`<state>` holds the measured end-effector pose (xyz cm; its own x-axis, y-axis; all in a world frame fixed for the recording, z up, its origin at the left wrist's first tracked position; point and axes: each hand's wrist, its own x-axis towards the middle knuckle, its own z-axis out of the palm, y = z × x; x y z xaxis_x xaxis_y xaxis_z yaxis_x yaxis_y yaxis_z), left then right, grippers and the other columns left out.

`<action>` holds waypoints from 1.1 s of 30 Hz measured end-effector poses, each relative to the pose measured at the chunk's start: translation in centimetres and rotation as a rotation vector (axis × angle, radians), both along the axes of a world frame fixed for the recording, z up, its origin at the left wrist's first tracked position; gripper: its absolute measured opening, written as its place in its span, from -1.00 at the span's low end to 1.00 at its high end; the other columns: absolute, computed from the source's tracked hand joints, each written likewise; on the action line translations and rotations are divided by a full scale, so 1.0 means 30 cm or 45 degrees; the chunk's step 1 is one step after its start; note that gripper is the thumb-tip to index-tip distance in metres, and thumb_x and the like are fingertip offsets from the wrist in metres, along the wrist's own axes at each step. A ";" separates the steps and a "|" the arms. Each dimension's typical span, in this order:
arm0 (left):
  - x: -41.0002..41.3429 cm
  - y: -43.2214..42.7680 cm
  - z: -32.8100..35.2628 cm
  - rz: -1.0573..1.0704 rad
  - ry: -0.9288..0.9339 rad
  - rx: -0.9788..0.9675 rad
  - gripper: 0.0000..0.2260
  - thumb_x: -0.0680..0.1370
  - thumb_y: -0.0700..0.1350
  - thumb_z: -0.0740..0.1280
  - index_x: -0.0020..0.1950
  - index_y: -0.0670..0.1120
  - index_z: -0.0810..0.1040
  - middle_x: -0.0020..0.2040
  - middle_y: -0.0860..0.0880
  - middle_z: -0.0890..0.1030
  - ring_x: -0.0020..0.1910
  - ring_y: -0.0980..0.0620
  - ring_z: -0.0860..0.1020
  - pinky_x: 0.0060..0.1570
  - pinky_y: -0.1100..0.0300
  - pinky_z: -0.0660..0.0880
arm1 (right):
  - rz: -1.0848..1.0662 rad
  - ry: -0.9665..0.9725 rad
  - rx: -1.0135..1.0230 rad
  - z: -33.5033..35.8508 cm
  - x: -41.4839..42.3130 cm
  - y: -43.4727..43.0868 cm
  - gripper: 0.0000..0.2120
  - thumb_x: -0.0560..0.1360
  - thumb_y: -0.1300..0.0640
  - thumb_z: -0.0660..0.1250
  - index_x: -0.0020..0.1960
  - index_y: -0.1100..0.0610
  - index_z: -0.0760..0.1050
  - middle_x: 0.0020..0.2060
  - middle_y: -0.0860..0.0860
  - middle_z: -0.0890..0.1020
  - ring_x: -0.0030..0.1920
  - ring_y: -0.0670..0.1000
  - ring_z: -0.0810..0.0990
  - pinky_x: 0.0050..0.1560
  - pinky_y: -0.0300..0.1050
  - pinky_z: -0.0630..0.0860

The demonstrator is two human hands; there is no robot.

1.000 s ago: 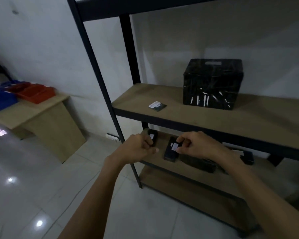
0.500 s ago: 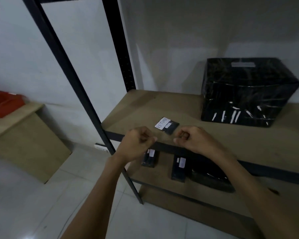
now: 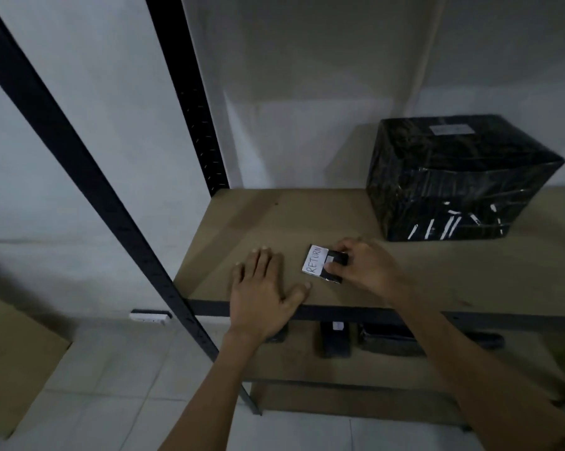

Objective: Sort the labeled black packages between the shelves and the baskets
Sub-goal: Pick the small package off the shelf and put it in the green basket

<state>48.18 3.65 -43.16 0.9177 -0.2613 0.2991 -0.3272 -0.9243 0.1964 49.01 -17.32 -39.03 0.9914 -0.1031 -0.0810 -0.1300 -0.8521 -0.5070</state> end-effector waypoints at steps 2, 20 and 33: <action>0.006 0.001 -0.010 -0.006 -0.047 -0.012 -0.32 0.49 0.37 0.07 0.38 -0.11 0.43 0.44 -0.11 0.40 0.47 -0.11 0.28 0.39 -0.12 0.22 | -0.073 -0.024 0.017 0.004 -0.016 0.014 -0.63 0.29 -0.23 0.41 -0.02 -0.06 0.53 -0.01 -0.03 0.57 0.00 -0.01 0.54 0.03 -0.05 0.50; -0.008 0.006 -0.022 -0.090 -0.080 0.021 -0.39 0.56 0.28 0.01 0.32 -0.14 0.48 0.35 -0.18 0.48 0.40 -0.19 0.35 0.31 -0.19 0.29 | -0.263 -0.028 0.334 0.068 -0.165 0.020 -0.55 0.38 0.10 0.48 0.17 0.14 0.36 -0.03 0.00 0.51 0.02 0.04 0.52 0.09 -0.07 0.43; -0.255 -0.099 -0.004 -0.141 0.127 -0.127 -0.42 0.49 0.20 0.31 0.43 -0.06 0.36 0.47 -0.10 0.32 0.50 -0.12 0.15 0.43 -0.16 0.11 | -0.550 -0.110 1.016 0.034 -0.567 -0.161 -0.93 0.49 0.23 0.33 -0.05 0.11 0.48 -0.18 0.04 0.68 -0.39 0.02 0.65 -0.59 -0.23 0.43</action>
<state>40.52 0.67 -43.28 0.9114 -0.3363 0.2374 -0.4004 -0.8580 0.3218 32.01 -22.16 -38.03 0.8853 -0.4125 -0.2147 -0.2905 -0.1302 -0.9480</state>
